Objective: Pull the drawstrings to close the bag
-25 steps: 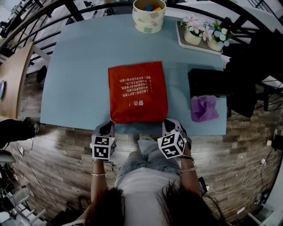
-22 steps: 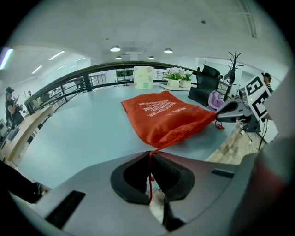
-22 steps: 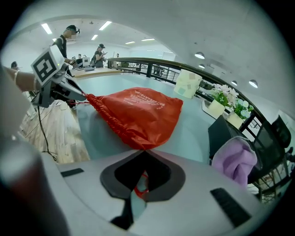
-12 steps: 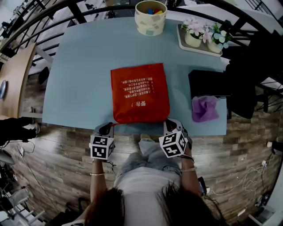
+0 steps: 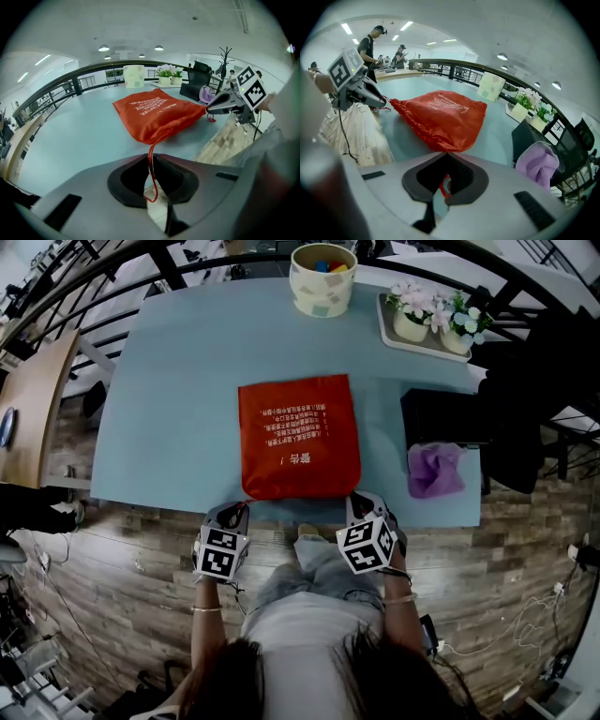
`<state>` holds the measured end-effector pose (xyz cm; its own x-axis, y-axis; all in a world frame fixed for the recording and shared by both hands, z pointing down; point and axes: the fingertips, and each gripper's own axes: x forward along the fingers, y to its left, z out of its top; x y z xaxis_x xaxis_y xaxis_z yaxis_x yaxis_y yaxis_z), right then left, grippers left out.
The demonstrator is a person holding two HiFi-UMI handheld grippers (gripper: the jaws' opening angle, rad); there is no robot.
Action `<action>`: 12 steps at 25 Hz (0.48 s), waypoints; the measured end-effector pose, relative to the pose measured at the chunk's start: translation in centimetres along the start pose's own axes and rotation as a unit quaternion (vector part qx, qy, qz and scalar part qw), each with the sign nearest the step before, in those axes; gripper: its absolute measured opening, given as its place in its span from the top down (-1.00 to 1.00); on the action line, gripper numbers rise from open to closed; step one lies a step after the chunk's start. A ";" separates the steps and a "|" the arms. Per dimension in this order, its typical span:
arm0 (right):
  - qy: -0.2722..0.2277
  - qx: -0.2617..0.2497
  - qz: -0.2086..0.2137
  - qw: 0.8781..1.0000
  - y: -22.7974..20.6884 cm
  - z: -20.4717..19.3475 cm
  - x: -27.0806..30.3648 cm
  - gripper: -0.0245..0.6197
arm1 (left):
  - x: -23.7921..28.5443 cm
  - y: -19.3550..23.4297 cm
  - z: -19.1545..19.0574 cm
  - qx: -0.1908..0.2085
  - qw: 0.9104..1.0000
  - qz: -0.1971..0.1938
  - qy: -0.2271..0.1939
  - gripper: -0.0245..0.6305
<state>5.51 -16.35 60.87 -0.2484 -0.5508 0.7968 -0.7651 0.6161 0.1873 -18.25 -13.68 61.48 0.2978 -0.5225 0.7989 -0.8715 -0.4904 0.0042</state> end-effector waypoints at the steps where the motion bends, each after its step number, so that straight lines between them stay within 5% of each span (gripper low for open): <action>1: 0.000 -0.001 0.001 1.000 0.1 0.0 0.0 0.85 | -0.1 0.0 0.0 -0.001 1.000 -0.001 -0.001 0.87; 12: 0.004 -0.011 -0.003 1.000 0.6 0.3 0.1 0.85 | -1.5 0.5 0.2 0.001 1.000 -0.004 -0.015 0.84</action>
<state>4.79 -16.21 60.89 -0.2400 -0.5501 0.7999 -0.7533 0.6252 0.2040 -19.03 -13.33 60.17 0.3162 -0.5393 0.7805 -0.8681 -0.4963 0.0087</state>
